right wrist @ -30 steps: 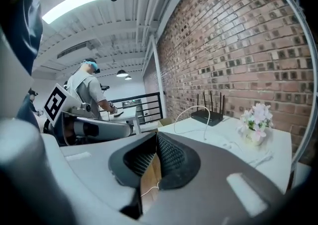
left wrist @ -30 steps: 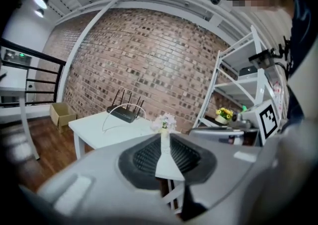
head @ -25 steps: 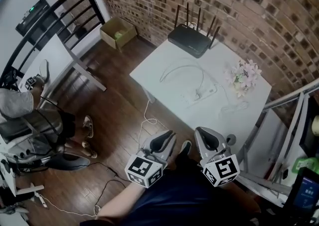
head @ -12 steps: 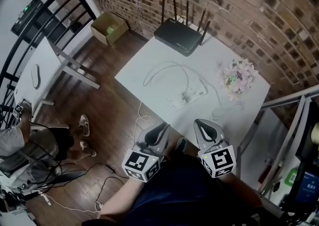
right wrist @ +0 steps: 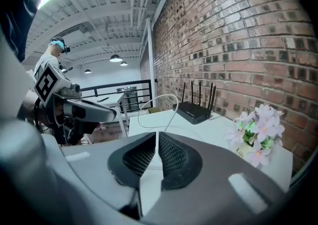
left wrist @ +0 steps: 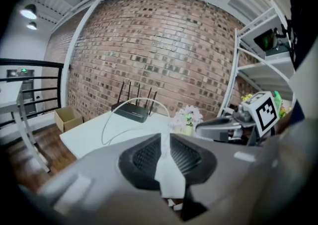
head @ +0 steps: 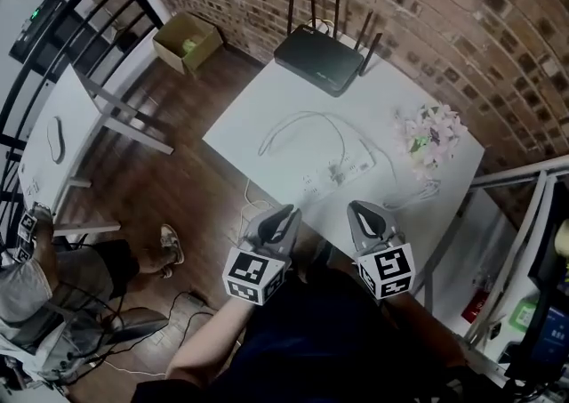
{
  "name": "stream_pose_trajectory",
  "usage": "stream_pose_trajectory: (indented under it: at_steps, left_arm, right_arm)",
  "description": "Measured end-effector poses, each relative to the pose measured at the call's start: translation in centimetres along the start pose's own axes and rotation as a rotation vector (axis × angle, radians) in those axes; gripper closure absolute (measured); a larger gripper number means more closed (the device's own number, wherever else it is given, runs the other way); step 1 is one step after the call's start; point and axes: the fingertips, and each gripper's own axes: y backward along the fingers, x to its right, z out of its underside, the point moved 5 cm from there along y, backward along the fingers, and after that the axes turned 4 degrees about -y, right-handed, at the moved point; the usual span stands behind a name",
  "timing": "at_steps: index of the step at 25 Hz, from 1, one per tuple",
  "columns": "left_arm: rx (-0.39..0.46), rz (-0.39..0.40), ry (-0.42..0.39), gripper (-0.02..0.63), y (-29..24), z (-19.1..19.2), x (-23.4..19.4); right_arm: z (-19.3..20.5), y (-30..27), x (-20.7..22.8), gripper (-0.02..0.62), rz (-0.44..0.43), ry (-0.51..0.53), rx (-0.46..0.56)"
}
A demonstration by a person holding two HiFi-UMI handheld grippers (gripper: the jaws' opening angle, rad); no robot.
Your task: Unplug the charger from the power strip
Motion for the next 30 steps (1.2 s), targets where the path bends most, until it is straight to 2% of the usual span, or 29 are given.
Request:
stream_pose_trajectory:
  at_steps: [3,5,8,9,10,18,23,30]
  left_arm:
    - [-0.028,0.016,-0.008,0.551,-0.8,1.1,-1.5]
    - [-0.048,0.022,-0.015,0.551,-1.3,1.7,-2.2]
    - [-0.074,0.008,-0.050,0.553,-1.8,2.4,-3.1]
    - [-0.077,0.003,-0.064,0.596,-2.0,2.6,-3.3]
    - [-0.080,0.004,-0.076,0.603,-2.2,2.7,-3.4]
    - [-0.128,0.023,-0.127,0.601,-4.8,3.9,-4.5]
    - [-0.158,0.031,-0.143,0.500,-6.6,4.8,-5.0]
    - [-0.210,0.046,-0.172,0.476,-9.4,6.7,-5.5]
  right_arm:
    - [0.7,-1.2,-0.3,0.570,0.008,-0.018,-0.035]
    - [0.8,-2.1,-0.3,0.540,0.019,-0.026,-0.048]
    - [1.2,-3.2,-0.1,0.538,0.031,-0.043,-0.063]
    - [1.3,-3.5,0.0,0.529,0.037,-0.047,-0.070]
    - [1.4,-3.8,0.1,0.515,0.044,-0.052,-0.077]
    - [1.9,-6.1,0.3,0.435,0.070,-0.075,-0.113]
    - [2.1,-7.4,0.4,0.396,0.082,-0.082,-0.128]
    - [3.4,-9.7,0.9,0.390,0.104,-0.065,-0.156]
